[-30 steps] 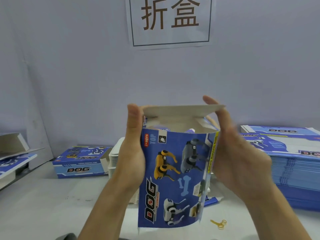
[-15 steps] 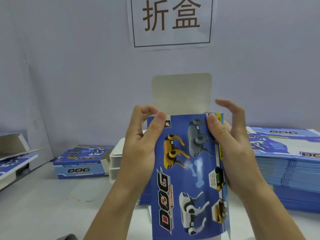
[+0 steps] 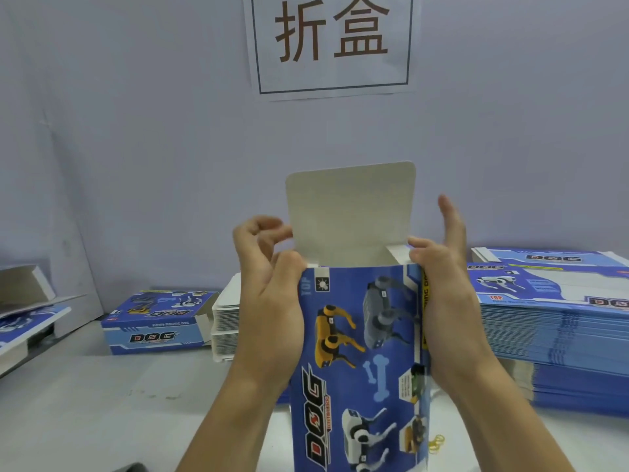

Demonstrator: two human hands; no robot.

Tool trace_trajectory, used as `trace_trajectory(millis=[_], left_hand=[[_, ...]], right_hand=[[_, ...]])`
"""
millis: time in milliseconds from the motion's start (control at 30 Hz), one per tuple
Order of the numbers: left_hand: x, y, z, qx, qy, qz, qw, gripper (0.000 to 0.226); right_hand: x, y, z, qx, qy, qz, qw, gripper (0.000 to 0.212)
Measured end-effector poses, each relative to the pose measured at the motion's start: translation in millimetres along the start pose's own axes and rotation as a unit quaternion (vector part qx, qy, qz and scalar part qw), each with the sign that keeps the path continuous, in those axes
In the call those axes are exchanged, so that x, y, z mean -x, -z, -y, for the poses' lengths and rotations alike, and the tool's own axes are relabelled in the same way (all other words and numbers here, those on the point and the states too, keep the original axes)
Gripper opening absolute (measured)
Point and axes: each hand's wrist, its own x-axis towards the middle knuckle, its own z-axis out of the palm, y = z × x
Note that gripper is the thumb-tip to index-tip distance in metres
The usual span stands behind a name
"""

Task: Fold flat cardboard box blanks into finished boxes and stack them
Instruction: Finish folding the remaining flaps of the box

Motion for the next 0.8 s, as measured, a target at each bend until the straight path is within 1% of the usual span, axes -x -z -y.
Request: trace_trajectory(millis=[33, 67, 100, 133, 200, 267, 300, 333, 367, 400, 433, 533, 600, 667, 733, 800], left_hand=[[0, 1, 0, 0.014, -0.002, 0.012, 1.0, 0.038], [1, 2, 0, 0.02, -0.007, 0.024, 0.999, 0.048], [1, 2, 0, 0.019, -0.015, 0.032, 0.999, 0.048], [1, 1, -1, 0.011, -0.025, 0.037, 0.999, 0.042], [1, 2, -2, 0.011, -0.041, 0.036, 0.998, 0.033], [3, 3, -2, 0.038, -0.027, 0.043, 0.998, 0.037], [3, 3, -2, 0.043, -0.014, 0.047, 0.998, 0.039], [4, 4, -2, 0.035, -0.006, 0.05, 0.998, 0.038], [5, 5, -3, 0.011, -0.005, 0.057, 0.998, 0.036], [5, 5, -4, -0.02, -0.012, 0.07, 0.997, 0.034], [5, 7, -4, -0.049, -0.02, 0.089, 0.995, 0.033], [2, 13, -6, -0.093, -0.033, 0.121, 0.988, 0.022], [1, 14, -7, -0.087, -0.026, 0.121, 0.988, 0.015], [1, 11, -8, -0.083, -0.035, 0.117, 0.989, 0.015], [2, 7, -7, -0.093, -0.055, 0.11, 0.988, 0.017], [3, 4, -7, -0.093, -0.053, 0.095, 0.99, 0.017]], right_hand=[[0, -1, 1, -0.005, 0.006, 0.012, 1.0, 0.053], [0, -2, 2, -0.007, 0.018, 0.023, 1.0, 0.041], [1, -3, 4, -0.003, 0.034, 0.019, 0.999, 0.03], [2, -3, 4, 0.0, 0.049, 0.01, 0.999, 0.023], [6, -4, 3, -0.03, 0.052, -0.001, 0.998, 0.026], [9, -4, 5, -0.103, 0.021, 0.021, 0.994, 0.037], [8, -5, 8, -0.106, 0.013, 0.03, 0.994, 0.041], [5, -5, 8, -0.076, 0.011, 0.029, 0.997, 0.037], [2, -4, 8, -0.052, 0.014, 0.029, 0.998, 0.029], [-1, -3, 7, -0.042, 0.013, 0.035, 0.998, 0.021], [-3, -3, 6, -0.043, 0.007, 0.034, 0.999, 0.018], [3, -3, 1, -0.096, -0.002, 0.047, 0.994, 0.022], [8, -1, -1, -0.126, -0.005, 0.066, 0.99, 0.026], [9, 0, 2, -0.145, -0.005, 0.086, 0.986, 0.028], [5, 0, 5, -0.131, -0.009, 0.092, 0.987, 0.029], [2, 1, 5, -0.098, -0.013, 0.075, 0.992, 0.018]])
